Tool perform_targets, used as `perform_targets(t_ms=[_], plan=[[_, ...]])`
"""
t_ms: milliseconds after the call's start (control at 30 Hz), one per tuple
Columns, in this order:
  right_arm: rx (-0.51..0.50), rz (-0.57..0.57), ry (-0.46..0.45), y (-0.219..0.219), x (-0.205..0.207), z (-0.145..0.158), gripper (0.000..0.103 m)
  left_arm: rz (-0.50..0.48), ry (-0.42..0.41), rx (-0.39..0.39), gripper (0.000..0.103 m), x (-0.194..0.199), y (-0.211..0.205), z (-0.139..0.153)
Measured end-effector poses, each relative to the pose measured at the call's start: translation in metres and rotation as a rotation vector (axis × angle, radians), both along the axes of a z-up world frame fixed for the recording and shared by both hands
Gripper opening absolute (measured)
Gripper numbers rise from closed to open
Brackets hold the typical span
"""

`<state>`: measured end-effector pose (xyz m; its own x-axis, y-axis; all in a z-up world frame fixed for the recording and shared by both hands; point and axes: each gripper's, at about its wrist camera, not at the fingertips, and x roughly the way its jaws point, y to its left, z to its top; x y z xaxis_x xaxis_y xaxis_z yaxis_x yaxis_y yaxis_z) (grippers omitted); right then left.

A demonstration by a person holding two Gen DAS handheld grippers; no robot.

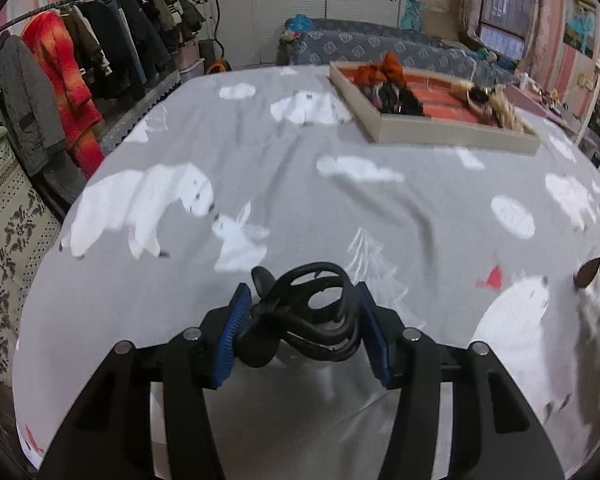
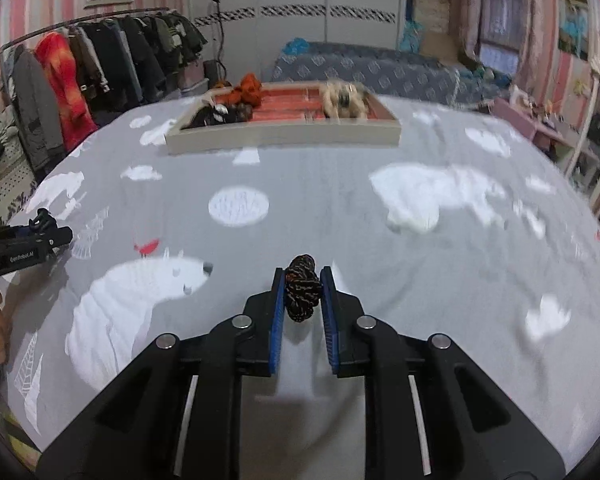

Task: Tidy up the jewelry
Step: 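Close the left tool on the black cord while the right tool grips the tassel, then carry the cord and tassel to the tray, lower them and open both tools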

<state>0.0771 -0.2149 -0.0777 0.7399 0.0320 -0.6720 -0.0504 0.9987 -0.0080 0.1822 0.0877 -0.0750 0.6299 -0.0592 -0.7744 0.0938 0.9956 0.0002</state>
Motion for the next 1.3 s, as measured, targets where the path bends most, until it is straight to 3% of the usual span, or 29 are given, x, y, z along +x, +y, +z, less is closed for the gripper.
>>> perform_targets(t_ms=[333, 633, 867, 1000, 1300], plan=[[-0.027, 0.067, -0.118, -0.028, 0.062, 0.052, 0.018, 0.013, -0.087, -0.089, 0.052, 0.053, -0.04, 0.062], [-0.022, 0.062, -0.197, -0.049, 0.155, 0.087, 0.017, -0.035, -0.184, -0.107, 0.052, 0.143, -0.104, 0.099], [0.032, 0.075, -0.189, -0.05, 0.241, 0.083, 0.017, -0.041, -0.162, -0.152, 0.052, 0.224, -0.128, 0.087], [0.074, 0.08, -0.168, -0.052, 0.285, 0.07, 0.017, -0.033, -0.146, -0.127, 0.052, 0.259, -0.138, 0.065], [-0.02, 0.078, -0.064, -0.049, 0.328, 0.014, 0.017, -0.042, -0.111, -0.058, 0.052, 0.29, -0.148, 0.02]])
